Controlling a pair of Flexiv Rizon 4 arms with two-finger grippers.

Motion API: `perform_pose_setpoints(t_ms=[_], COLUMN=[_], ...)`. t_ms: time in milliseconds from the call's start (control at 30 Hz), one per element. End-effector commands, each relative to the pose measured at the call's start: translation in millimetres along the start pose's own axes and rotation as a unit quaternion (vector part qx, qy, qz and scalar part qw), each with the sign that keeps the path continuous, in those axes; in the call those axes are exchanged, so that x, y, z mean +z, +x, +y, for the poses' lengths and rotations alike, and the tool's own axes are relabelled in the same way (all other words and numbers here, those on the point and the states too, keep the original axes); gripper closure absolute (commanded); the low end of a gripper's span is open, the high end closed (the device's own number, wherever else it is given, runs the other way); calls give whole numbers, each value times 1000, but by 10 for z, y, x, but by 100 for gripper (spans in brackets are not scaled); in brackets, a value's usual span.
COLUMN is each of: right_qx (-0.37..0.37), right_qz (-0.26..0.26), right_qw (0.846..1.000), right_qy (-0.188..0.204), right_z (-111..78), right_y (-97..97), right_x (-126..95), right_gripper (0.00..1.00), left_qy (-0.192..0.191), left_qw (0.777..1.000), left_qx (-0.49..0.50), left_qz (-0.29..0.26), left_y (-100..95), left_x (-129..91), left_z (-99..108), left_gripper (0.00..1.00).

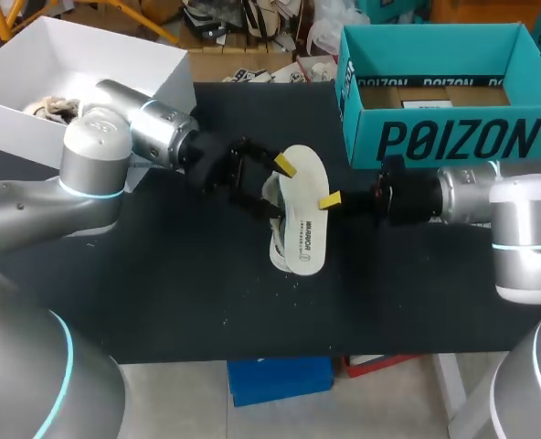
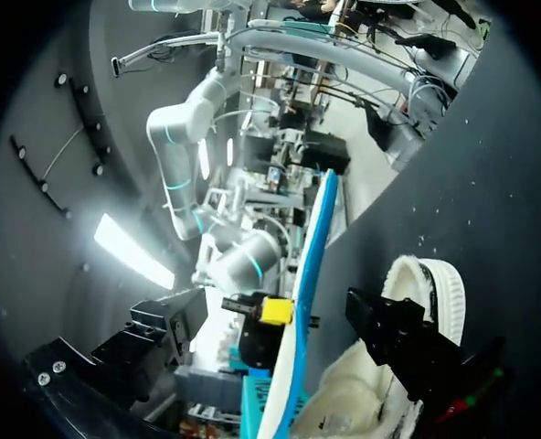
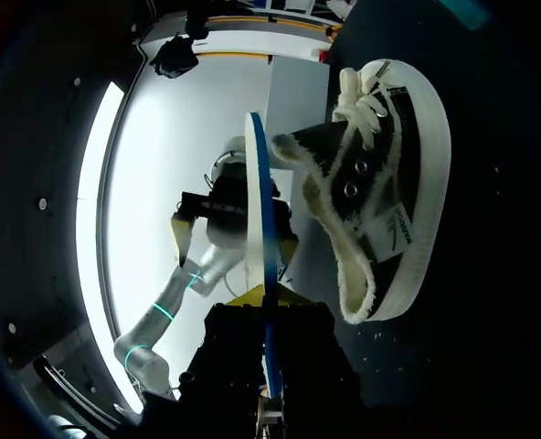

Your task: Take the shoe out of the shoebox, open the shoe tongue, remove and reinsert the insole, then place the shoe into the shoebox

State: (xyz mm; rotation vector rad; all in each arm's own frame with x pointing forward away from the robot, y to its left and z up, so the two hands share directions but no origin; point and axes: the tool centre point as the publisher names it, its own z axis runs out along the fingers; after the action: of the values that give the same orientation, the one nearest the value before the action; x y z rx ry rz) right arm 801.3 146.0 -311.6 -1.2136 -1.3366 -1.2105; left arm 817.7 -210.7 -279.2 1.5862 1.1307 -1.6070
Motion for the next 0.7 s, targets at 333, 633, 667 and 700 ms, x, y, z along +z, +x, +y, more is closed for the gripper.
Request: perform_pose_setpoints(t_ms=[333, 633, 667, 700], right_qx=[-3, -7, -7, -8], right_qz=[-1, 1, 1, 1], right_qw=[1000, 1000, 1000, 1000], right_qy=[1, 3, 3, 3], right_z=[3, -17, -22, -27], right_y=[9, 30, 34, 41], right_x=[40, 64, 63, 59], right_gripper=[100, 100, 100, 100], left_qy=[-114, -171, -185, -197], left_qw=[993, 985, 982, 980], left_qx=[3, 21, 17, 14], left_qz=[13, 20, 17, 13], left_y=[-156, -337, -326, -311], left_x=[-48, -79, -89, -99], left_z=[-61, -116, -127, -141], left_gripper=[0, 0, 0, 0])
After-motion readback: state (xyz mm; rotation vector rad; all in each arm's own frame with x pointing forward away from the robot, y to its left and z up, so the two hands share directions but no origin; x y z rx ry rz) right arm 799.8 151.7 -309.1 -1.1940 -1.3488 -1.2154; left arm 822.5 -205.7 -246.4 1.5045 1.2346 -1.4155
